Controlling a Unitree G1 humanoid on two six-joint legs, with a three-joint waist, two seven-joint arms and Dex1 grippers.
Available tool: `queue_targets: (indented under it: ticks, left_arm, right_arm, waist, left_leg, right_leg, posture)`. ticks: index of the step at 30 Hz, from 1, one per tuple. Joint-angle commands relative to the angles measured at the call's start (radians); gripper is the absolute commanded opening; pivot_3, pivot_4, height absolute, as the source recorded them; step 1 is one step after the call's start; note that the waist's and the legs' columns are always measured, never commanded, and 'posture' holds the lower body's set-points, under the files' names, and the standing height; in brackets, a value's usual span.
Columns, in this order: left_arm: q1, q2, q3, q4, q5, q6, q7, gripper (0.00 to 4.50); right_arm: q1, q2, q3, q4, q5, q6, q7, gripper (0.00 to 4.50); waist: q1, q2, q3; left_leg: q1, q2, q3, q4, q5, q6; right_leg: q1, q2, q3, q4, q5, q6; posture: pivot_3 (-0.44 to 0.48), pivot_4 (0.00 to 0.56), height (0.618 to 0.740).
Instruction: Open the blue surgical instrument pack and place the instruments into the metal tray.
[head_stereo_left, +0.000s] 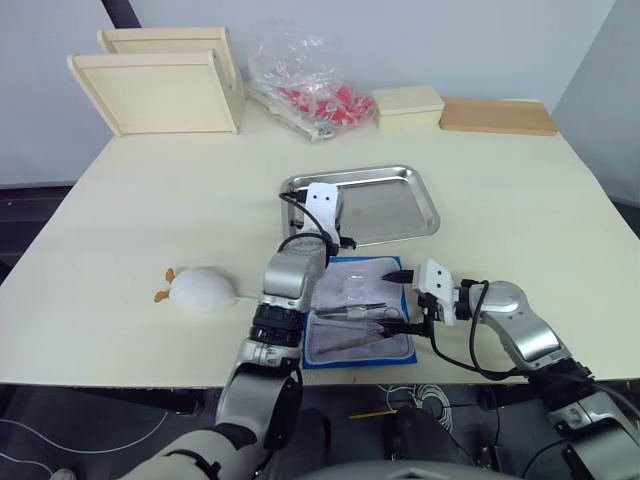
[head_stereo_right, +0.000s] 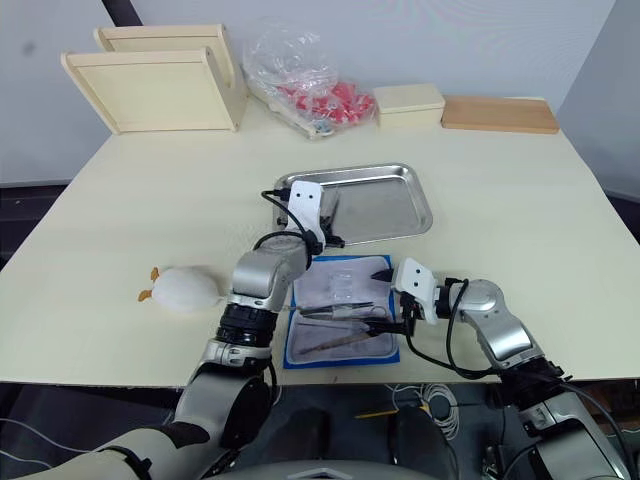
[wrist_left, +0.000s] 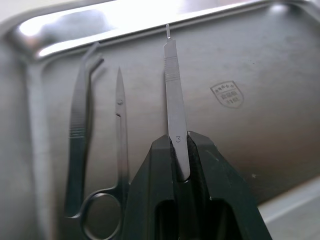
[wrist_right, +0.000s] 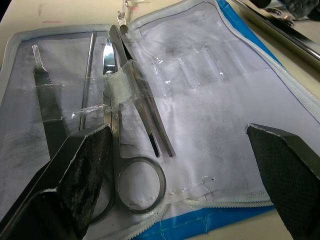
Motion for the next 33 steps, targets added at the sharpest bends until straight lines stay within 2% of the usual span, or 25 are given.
queue_targets:
  ticks: [1, 18, 20, 28, 33]
  left_arm:
    - [-0.019, -0.009, 0.008, 0.008, 0.008, -0.034, 0.018, 0.01]
    - [-0.010, -0.009, 0.036, 0.019, -0.014, -0.044, 0.016, 0.01]
    - [-0.013, -0.004, 0.029, 0.020, -0.004, -0.040, 0.020, 0.69]
    - [-0.019, 0.002, 0.022, 0.017, -0.003, -0.051, 0.014, 0.69]
    - [-0.023, 0.024, -0.002, -0.011, -0.009, -0.101, -0.054, 0.69]
  right_arm:
    - [0.058, -0.042, 0.059, 0.116, -0.115, 0.047, -0.016, 4.50]
    - [0.059, -0.040, 0.055, 0.114, -0.113, 0.050, -0.023, 4.50]
    - [0.058, -0.037, 0.056, 0.115, -0.113, 0.050, -0.024, 4.50]
    - [0.055, -0.032, 0.056, 0.121, -0.115, 0.048, -0.027, 4.50]
    - [0.054, -0.031, 0.056, 0.122, -0.114, 0.049, -0.028, 4.50]
  waist:
    - [0.000, 0.000, 0.000]
    - [0.000, 0.000, 0.000]
    - [0.000, 0.000, 0.000]
    - [0.000, 0.000, 0.000]
    - [0.000, 0.000, 0.000]
  left_leg:
    - [0.000, 0.000, 0.000, 0.000, 0.000, 0.000]
    - [0.000, 0.000, 0.000, 0.000, 0.000, 0.000]
    - [0.000, 0.000, 0.000, 0.000, 0.000, 0.000]
    - [0.000, 0.000, 0.000, 0.000, 0.000, 0.000]
    - [0.000, 0.000, 0.000, 0.000, 0.000, 0.000]
  right_leg:
    - [0.000, 0.000, 0.000, 0.000, 0.000, 0.000]
    - [0.000, 0.000, 0.000, 0.000, 0.000, 0.000]
    - [0.000, 0.000, 0.000, 0.000, 0.000, 0.000]
    - [0.000, 0.000, 0.000, 0.000, 0.000, 0.000]
    - [0.000, 0.000, 0.000, 0.000, 0.000, 0.000]
  posture:
    - [0.000, 0.150, 0.740]
    - [0.000, 0.150, 0.740]
    - [0.000, 0.150, 0.740]
    - [0.000, 0.150, 0.740]
    - [0.000, 0.150, 0.740]
